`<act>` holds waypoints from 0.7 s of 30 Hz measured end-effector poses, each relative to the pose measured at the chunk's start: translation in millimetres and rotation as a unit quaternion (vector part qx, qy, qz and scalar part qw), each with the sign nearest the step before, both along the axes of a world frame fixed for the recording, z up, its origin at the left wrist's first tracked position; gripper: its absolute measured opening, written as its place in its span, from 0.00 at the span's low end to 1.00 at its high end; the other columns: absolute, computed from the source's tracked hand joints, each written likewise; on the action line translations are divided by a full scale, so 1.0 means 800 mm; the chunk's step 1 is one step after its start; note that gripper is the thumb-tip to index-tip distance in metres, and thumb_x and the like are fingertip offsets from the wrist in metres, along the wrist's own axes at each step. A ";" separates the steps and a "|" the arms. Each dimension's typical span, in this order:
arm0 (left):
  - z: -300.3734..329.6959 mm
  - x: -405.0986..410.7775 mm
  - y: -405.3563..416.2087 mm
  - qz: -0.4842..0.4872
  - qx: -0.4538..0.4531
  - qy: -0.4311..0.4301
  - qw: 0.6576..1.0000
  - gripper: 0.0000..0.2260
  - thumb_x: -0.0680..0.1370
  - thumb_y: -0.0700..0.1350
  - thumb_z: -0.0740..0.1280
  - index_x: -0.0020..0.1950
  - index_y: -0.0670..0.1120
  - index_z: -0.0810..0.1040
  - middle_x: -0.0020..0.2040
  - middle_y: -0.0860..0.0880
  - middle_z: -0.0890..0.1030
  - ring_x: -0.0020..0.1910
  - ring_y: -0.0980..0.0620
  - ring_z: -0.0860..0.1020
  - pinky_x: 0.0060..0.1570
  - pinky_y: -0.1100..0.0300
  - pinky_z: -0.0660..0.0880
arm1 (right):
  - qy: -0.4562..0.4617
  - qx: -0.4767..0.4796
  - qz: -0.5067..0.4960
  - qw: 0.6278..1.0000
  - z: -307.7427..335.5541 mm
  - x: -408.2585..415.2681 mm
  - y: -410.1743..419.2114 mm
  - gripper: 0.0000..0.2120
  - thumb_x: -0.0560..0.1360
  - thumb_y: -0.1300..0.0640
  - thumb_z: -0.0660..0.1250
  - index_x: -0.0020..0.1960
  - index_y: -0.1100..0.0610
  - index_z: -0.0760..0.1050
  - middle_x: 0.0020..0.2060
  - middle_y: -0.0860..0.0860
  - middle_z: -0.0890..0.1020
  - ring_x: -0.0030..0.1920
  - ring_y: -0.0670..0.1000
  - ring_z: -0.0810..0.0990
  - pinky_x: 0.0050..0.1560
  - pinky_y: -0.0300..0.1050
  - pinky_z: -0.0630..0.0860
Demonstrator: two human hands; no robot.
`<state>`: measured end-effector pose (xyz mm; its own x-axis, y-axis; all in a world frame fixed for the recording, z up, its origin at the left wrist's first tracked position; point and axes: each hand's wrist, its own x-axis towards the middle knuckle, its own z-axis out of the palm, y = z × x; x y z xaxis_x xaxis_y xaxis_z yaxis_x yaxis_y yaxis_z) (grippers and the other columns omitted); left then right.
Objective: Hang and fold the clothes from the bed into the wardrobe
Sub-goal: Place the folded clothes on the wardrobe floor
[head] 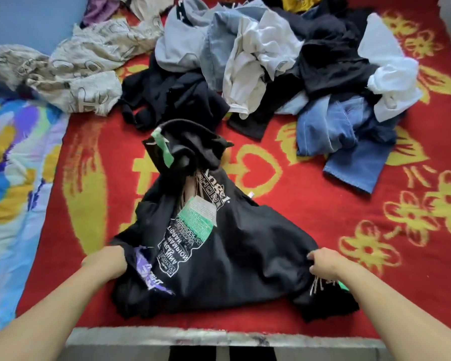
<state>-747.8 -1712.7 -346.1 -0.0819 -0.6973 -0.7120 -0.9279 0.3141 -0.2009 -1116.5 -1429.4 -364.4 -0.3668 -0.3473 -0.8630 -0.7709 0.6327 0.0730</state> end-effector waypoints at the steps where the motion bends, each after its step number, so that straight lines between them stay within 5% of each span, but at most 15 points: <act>1: 0.005 -0.021 0.001 -0.069 -0.010 -0.007 0.998 0.13 0.78 0.40 0.57 0.59 0.44 0.76 0.61 0.44 0.78 0.60 0.43 0.77 0.55 0.54 0.74 | 0.017 -0.044 -0.025 0.999 -0.008 0.008 -0.009 0.22 0.77 0.54 0.59 0.71 0.52 0.68 0.68 0.53 0.71 0.68 0.56 0.70 0.64 0.47 0.70; 5: -0.006 -0.142 0.001 -0.270 -0.058 0.194 0.941 0.07 0.78 0.42 0.58 0.54 0.45 0.73 0.53 0.47 0.75 0.57 0.45 0.74 0.45 0.53 0.71 | 0.036 -0.253 -0.113 0.960 -0.034 0.032 -0.062 0.24 0.79 0.55 0.59 0.74 0.57 0.62 0.72 0.54 0.65 0.70 0.57 0.65 0.67 0.51 0.67; 8: -0.034 -0.232 0.008 -0.390 -0.028 0.269 0.880 0.13 0.77 0.37 0.59 0.60 0.44 0.72 0.58 0.46 0.73 0.60 0.45 0.71 0.46 0.53 0.69 | 0.030 -0.274 -0.190 0.942 -0.058 0.034 -0.102 0.24 0.81 0.56 0.58 0.75 0.59 0.59 0.71 0.57 0.66 0.70 0.58 0.65 0.66 0.53 0.66; 10: -0.058 -0.281 -0.002 -0.430 -0.018 0.284 0.857 0.19 0.75 0.34 0.60 0.65 0.43 0.70 0.64 0.45 0.72 0.65 0.45 0.69 0.55 0.51 0.71 | 0.029 -0.251 -0.245 0.936 -0.077 0.029 -0.119 0.24 0.81 0.53 0.59 0.74 0.60 0.59 0.68 0.58 0.69 0.69 0.60 0.67 0.64 0.53 0.68; 15: -0.102 -0.324 -0.024 -0.547 0.009 0.105 0.830 0.30 0.77 0.37 0.62 0.77 0.47 0.55 0.69 0.44 0.70 0.69 0.45 0.67 0.71 0.46 0.55 | -0.102 -0.135 -0.253 0.953 -0.086 0.019 -0.135 0.16 0.74 0.53 0.67 0.57 0.62 0.74 0.46 0.55 0.79 0.47 0.55 0.79 0.44 0.44 0.72; 18: -0.104 -0.300 -0.012 -0.544 0.034 -0.004 0.838 0.23 0.78 0.38 0.59 0.73 0.47 0.63 0.62 0.46 0.77 0.63 0.44 0.74 0.66 0.47 0.63 | -0.220 -0.163 -0.245 0.930 -0.062 0.024 -0.123 0.08 0.72 0.56 0.65 0.48 0.59 0.77 0.35 0.50 0.76 0.33 0.50 0.73 0.34 0.41 0.68; 21: -0.065 -0.281 -0.025 -0.496 0.021 0.025 0.868 0.13 0.77 0.41 0.61 0.60 0.47 0.76 0.58 0.48 0.79 0.57 0.45 0.79 0.48 0.54 0.73 | -0.172 -0.255 -0.199 0.931 -0.012 0.008 -0.116 0.05 0.72 0.55 0.66 0.42 0.56 0.72 0.32 0.47 0.71 0.32 0.47 0.68 0.33 0.41 0.64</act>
